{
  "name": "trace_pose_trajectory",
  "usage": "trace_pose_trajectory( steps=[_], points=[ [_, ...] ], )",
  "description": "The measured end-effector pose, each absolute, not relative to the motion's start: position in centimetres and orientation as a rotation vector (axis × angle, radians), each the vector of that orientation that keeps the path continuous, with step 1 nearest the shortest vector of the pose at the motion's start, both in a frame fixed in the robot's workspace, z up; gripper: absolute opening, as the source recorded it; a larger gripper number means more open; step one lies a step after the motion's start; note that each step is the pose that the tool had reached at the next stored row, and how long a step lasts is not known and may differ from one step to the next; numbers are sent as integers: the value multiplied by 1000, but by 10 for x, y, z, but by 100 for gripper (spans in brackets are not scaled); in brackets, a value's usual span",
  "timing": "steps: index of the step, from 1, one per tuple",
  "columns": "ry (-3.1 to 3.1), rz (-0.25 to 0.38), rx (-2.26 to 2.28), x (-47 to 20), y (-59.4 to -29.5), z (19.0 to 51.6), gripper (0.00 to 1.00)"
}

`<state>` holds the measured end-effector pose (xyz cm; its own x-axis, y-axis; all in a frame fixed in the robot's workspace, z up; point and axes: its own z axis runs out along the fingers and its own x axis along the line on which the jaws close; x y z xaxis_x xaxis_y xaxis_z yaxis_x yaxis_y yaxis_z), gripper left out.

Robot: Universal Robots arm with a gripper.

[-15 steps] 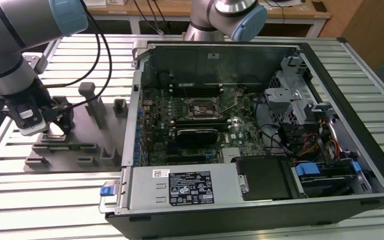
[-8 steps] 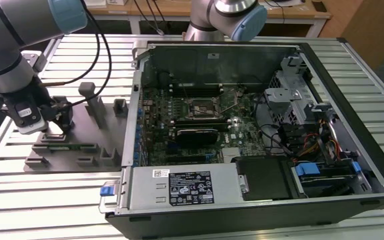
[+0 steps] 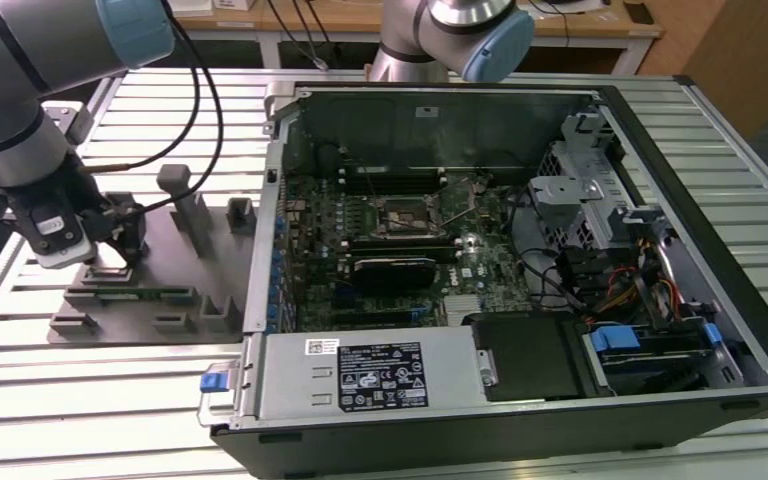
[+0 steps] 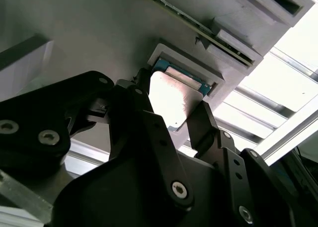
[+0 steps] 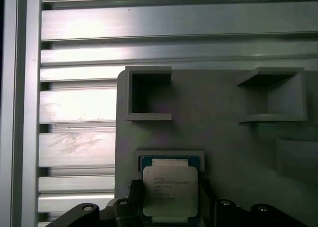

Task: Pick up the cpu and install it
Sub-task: 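Pick up the cpu and move it towards the insertion slot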

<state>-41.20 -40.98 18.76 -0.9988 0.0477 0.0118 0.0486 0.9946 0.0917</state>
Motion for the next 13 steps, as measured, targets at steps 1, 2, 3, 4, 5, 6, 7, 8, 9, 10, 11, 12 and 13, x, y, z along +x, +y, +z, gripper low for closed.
trace_pose_trajectory(
  steps=[1, 2, 3, 4, 5, 6, 7, 8, 9, 10, 11, 12, 13],
  points=[
    [-3128, -144, -75, -412, -410, 187, 54],
    [-3128, -144, -75, -412, -410, 187, 54],
    [-3128, -144, -75, -412, -410, 187, 54],
    [-3128, -144, -75, -412, -410, 187, 54],
    [-3128, -144, -75, -412, -410, 187, 54],
    [-3128, -144, -75, -412, -410, 187, 54],
    [-3128, -144, -75, -412, -410, 187, 54],
    [-3128, -144, -75, -412, -410, 187, 54],
    [-3128, -144, -75, -412, -410, 187, 54],
    [-3128, -144, -75, -412, -410, 187, 55],
    [-3128, -144, -75, -412, -410, 187, 55],
    [-3128, -144, -75, -412, -410, 187, 61],
    [-3128, -144, -74, -412, -410, 187, 61]
  ],
)
